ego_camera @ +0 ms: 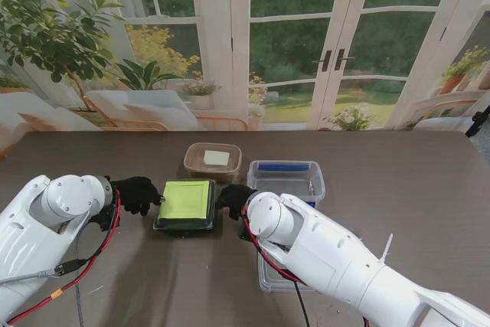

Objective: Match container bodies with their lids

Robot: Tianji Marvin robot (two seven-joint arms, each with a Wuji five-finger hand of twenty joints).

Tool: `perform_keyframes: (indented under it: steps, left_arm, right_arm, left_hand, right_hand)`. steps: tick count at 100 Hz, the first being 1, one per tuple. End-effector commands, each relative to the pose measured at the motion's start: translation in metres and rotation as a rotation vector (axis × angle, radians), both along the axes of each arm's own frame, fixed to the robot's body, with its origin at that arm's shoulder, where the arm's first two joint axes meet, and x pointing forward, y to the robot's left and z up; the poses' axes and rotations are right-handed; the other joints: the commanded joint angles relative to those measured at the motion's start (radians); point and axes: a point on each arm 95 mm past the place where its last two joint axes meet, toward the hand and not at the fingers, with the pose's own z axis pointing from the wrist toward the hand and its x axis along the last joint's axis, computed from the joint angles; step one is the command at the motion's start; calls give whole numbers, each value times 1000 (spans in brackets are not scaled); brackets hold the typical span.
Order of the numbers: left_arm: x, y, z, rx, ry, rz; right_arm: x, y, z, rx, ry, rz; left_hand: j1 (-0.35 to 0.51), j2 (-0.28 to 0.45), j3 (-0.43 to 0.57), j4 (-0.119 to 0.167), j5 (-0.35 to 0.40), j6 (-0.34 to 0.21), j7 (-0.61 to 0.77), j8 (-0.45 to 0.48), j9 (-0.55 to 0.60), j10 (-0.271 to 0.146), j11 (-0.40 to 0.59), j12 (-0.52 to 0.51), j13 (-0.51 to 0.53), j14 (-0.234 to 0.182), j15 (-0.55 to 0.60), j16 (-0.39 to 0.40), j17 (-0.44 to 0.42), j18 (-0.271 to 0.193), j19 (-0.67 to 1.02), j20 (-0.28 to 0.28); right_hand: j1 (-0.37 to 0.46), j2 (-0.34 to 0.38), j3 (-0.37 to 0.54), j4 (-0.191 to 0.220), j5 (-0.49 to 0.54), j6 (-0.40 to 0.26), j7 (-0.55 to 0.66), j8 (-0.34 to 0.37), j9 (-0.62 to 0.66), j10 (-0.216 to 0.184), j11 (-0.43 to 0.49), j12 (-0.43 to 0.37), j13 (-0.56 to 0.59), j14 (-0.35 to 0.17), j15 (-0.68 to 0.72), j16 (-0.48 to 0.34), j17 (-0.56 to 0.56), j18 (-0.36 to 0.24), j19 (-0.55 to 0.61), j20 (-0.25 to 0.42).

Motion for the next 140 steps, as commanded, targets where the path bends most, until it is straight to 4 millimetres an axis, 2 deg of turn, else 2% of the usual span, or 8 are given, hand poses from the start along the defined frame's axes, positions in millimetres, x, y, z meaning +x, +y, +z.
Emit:
perform_keyframes:
  steps: [1, 43, 88, 140]
  left_arm:
    - [-1, -1, 2, 1, 11, -8]
    - [2, -2, 0, 1, 27, -8]
    - [-3, -1, 2, 11, 34, 1]
    - [5, -6, 7, 1, 27, -10]
  right_arm:
    - [-6, 6, -2, 11, 18, 24]
    - [-8, 6, -2, 19, 28, 27]
    - [-2, 0, 7, -1, -16, 1]
    - [-12, 5, 11, 60, -32, 25]
  left_hand:
    - [21, 60, -15, 26, -18, 12, -8, 2, -17, 31, -6, -13, 3, 35, -4, -6, -5, -56, 5, 0]
    - [31, 60, -15, 26, -23, 16, -10, 1, -21, 30, -6, -14, 0, 32, -4, -7, -7, -57, 3, -1]
    - [29, 62, -16, 26, -27, 21, -10, 1, -26, 31, -3, -15, 0, 32, -3, -6, -7, -58, 4, -1]
    - [26, 64, -16, 26, -32, 27, -13, -1, -29, 30, -1, -17, 0, 31, -1, -6, -5, -59, 6, -1]
  right_hand:
    - [-18, 22, -18, 8, -7, 1, 7, -8, 90, 74, 0, -5, 7, -36, 71, 5, 393, 23, 105, 15]
    - [-18, 22, -20, 8, -2, 3, 6, -9, 91, 76, -1, -6, 7, -33, 70, 5, 393, 23, 105, 15]
    - [-21, 22, -23, 8, 0, 3, 4, -10, 93, 75, -2, -6, 7, -33, 70, 4, 393, 24, 105, 15]
    - [-21, 19, -20, 7, 6, 3, 5, -10, 94, 79, 3, -5, 7, -29, 75, 7, 392, 25, 103, 15]
